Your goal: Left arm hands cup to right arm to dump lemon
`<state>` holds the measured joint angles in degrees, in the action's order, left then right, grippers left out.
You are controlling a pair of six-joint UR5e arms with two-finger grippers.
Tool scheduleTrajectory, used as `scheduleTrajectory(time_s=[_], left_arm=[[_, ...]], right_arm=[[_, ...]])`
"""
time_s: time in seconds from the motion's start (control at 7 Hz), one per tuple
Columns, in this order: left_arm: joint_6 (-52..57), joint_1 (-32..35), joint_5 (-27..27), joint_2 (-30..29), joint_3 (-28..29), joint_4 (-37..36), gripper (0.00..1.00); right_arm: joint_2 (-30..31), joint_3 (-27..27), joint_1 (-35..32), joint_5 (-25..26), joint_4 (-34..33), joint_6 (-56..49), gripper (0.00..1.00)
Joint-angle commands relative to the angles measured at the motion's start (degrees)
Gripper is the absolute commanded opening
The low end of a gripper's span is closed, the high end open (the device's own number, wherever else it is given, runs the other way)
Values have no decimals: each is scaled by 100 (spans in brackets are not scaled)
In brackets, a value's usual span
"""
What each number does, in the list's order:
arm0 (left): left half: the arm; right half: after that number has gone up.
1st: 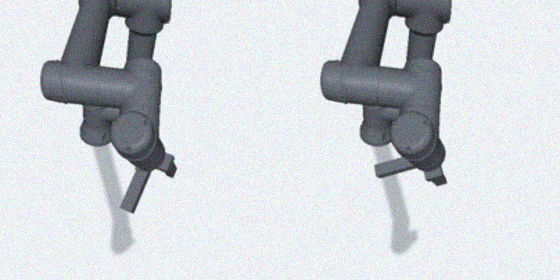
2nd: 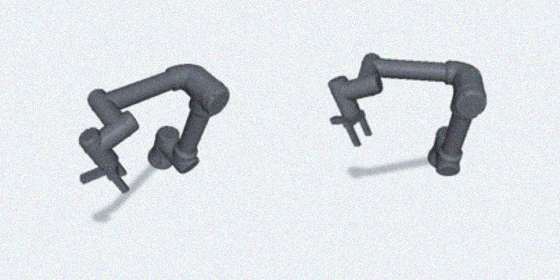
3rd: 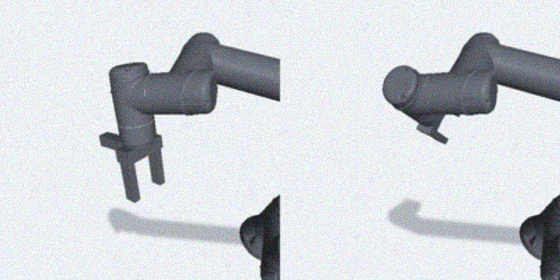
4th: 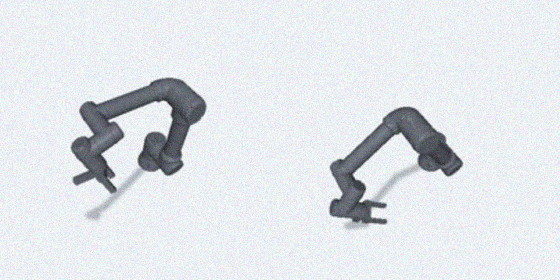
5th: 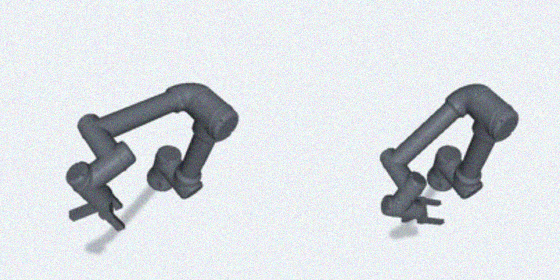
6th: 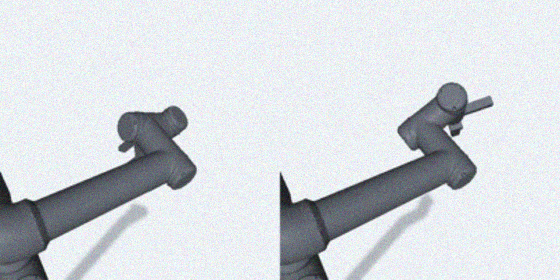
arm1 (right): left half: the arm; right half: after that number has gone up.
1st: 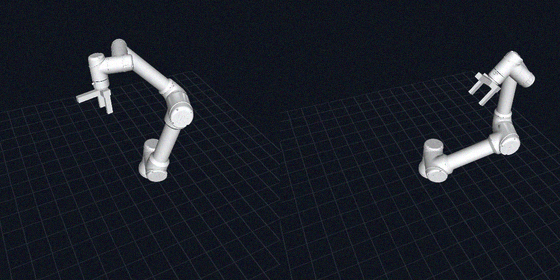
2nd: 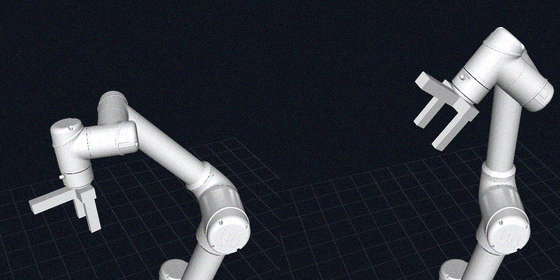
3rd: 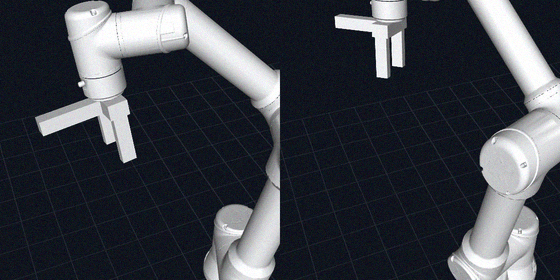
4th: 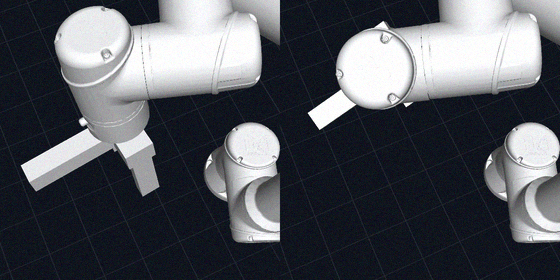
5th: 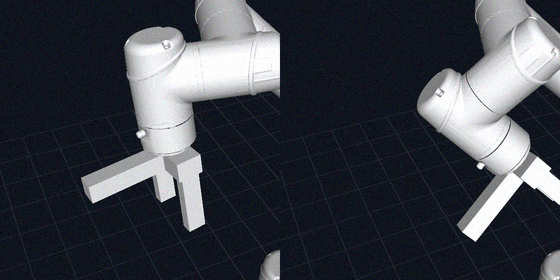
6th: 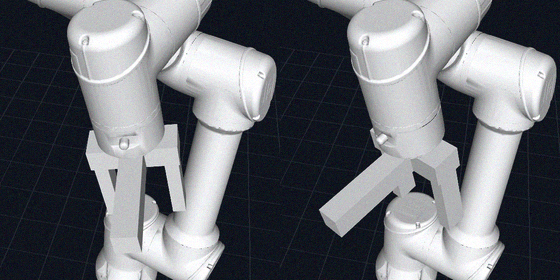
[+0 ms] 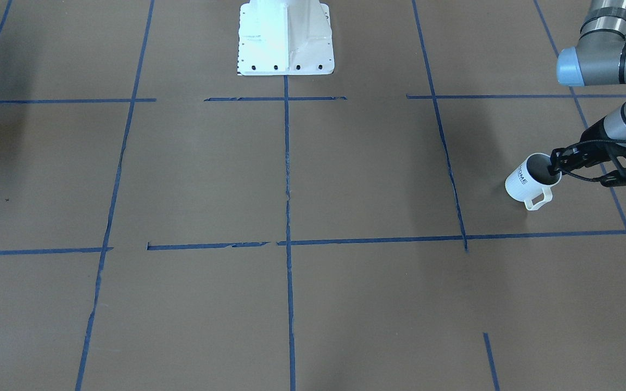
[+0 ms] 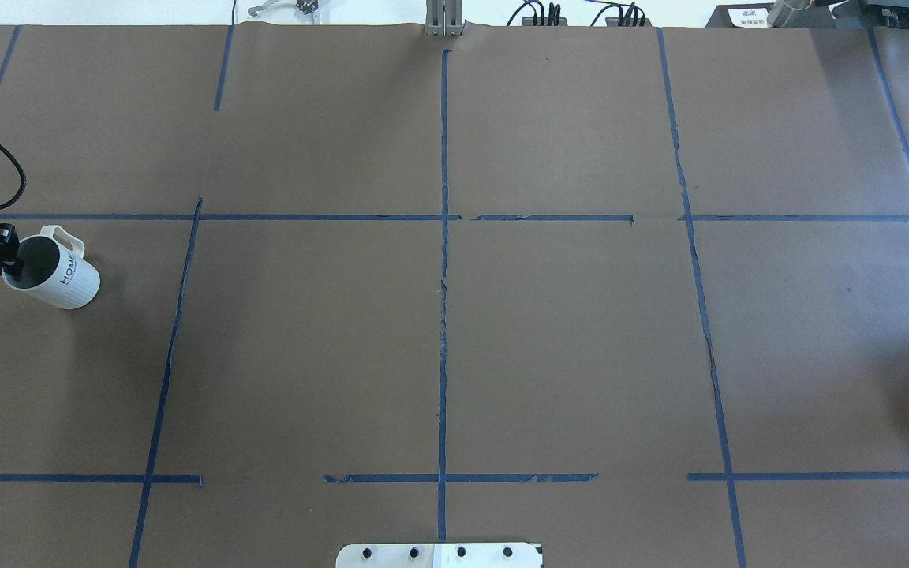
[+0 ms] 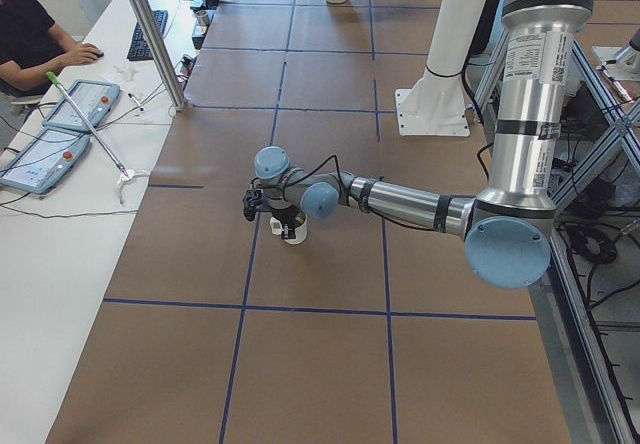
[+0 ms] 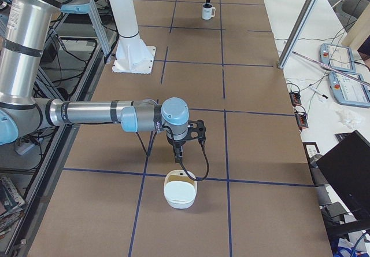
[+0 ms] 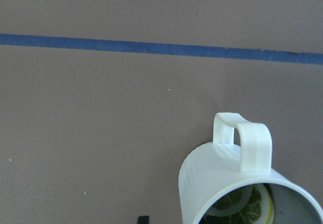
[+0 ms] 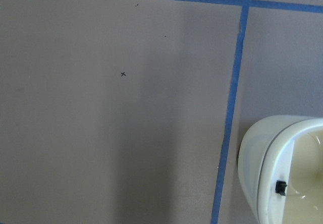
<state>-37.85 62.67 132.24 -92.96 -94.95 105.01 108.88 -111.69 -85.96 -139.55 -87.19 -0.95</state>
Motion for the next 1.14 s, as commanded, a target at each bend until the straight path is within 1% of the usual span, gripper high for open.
scheduleTrajectory(time_s=[0.0,0.14,0.29,0.43,0.57,0.71,0.86,1.0], left_arm=[[-38,0,29,-91,-355,-50,0],[-169,9,21,-91,-723,-164,0],[-744,0,21,-213,-1083,-287,0],[-1185,0,21,-492,-1287,-488,0],[-1511,-9,21,-843,-1437,-769,0],[-1828,-209,3,-1143,-1665,-1137,0],[-2205,-489,-14,-1511,-1876,-1628,0],[-2644,-631,-23,-1985,-1904,-2024,0]], right_arm=[[1,-10,0,-2,70,7,100],[-42,-28,17,-72,140,16,100],[-43,-19,52,-246,689,16,100],[-51,-19,227,-257,1391,86,100],[-60,-19,402,-248,2076,661,100],[-330,-2,796,-196,2875,1824,100],[-768,-2,1061,-30,3527,3054,100],[-1016,-19,1438,337,4021,3779,100]])
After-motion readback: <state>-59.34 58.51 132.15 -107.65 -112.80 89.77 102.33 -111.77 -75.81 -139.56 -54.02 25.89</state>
